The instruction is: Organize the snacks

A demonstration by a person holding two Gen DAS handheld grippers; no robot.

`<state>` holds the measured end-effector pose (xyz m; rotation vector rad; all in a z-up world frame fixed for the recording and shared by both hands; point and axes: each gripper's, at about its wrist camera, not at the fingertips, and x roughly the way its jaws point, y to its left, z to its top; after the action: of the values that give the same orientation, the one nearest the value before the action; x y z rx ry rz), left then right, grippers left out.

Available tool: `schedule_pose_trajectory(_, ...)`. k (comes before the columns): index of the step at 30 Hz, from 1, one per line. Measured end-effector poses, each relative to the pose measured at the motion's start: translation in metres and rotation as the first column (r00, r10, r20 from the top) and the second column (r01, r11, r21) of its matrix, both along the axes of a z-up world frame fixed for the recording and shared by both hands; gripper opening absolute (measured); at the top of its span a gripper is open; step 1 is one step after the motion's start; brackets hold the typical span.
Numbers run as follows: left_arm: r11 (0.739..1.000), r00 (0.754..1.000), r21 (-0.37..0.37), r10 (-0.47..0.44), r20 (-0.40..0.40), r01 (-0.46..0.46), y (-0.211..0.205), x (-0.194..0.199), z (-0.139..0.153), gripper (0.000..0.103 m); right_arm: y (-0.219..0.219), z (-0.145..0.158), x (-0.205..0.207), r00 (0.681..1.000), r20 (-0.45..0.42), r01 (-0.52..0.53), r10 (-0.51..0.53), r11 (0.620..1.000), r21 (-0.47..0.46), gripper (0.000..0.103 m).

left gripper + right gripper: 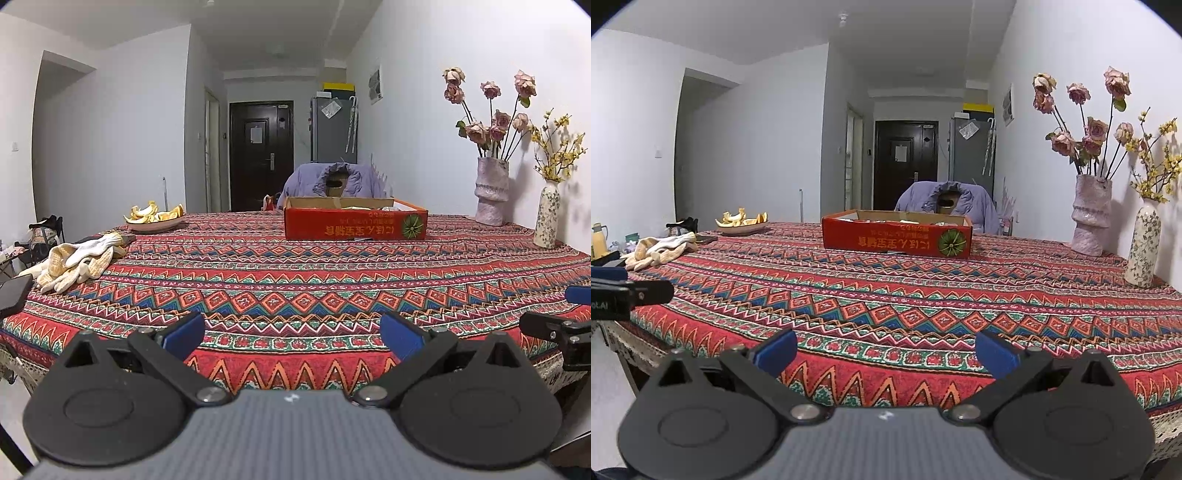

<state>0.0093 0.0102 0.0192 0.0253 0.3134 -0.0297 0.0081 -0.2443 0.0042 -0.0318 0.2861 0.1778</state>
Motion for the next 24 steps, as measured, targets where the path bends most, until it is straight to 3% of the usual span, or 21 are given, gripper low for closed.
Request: schedule_pose_trajectory(24, 1.0, 1.0, 0.012, -0.019, -0.001, 0.019, -0.0033, -0.0007, -0.001, 0.103, -0.0008, -0.0006, -0.0012, 1.0, -0.015, -0.006, 0.006, 1.0, 0.003, 0.103)
